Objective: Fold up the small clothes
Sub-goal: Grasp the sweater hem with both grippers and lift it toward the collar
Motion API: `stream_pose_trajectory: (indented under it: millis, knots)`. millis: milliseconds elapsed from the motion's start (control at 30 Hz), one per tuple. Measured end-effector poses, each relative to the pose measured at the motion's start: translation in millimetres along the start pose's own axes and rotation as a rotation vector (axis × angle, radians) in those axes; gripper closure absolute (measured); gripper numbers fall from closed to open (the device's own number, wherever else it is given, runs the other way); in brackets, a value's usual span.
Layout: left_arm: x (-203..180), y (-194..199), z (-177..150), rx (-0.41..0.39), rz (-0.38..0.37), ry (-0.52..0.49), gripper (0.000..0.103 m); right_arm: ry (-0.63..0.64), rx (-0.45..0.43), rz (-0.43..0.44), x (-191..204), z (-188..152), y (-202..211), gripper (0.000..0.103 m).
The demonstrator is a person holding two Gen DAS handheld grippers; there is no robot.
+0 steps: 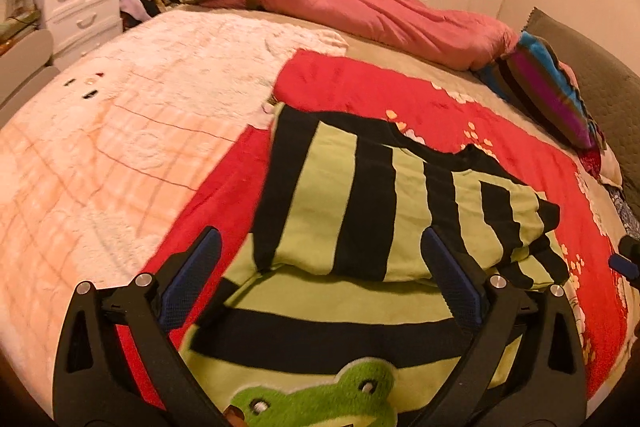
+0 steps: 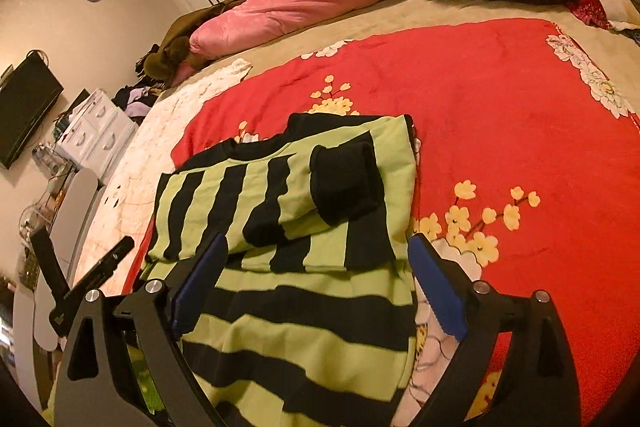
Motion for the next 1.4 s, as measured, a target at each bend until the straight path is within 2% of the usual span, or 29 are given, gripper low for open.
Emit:
stream_pose_trajectory:
  millis: [167,433,733,933,1133,1233,1400]
  knots:
    - [1,21,-3,-0.024,0.012,-0.021,0.010,0.014,0.002,0.010,2,-9,15,0.012]
    - [5,49,-15,-0.015,0.021,-0.037,0.010,0.051,0.014,0.033,10,-27,33,0.012]
    - [12,75,-31,0.009,0.026,-0.073,0.010,0.084,0.072,0.038,16,-66,44,0.012]
    - [30,96,-41,0.036,0.033,-0.047,0.010,0.108,0.170,0.032,20,-115,40,0.012]
    - [57,110,-63,0.106,0.066,-0.017,0.010,0.119,0.265,0.002,21,-154,31,0.012]
    - [70,116,-76,0.141,0.067,0.011,0.010,0.139,0.305,-0.019,22,-163,28,0.019]
    - [81,117,-95,0.204,0.043,0.057,0.010,0.134,0.393,-0.057,16,-184,19,0.023]
Point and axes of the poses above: each gripper's, at about its wrist camera, not at the fingertips, and y roughly against the way its jaws point, x to its left, z to its top, the point moved 5 cm from there along -y, roughly the way its jaws point, and after that the axes turned 5 degrees about -z, right-handed, at the moved point
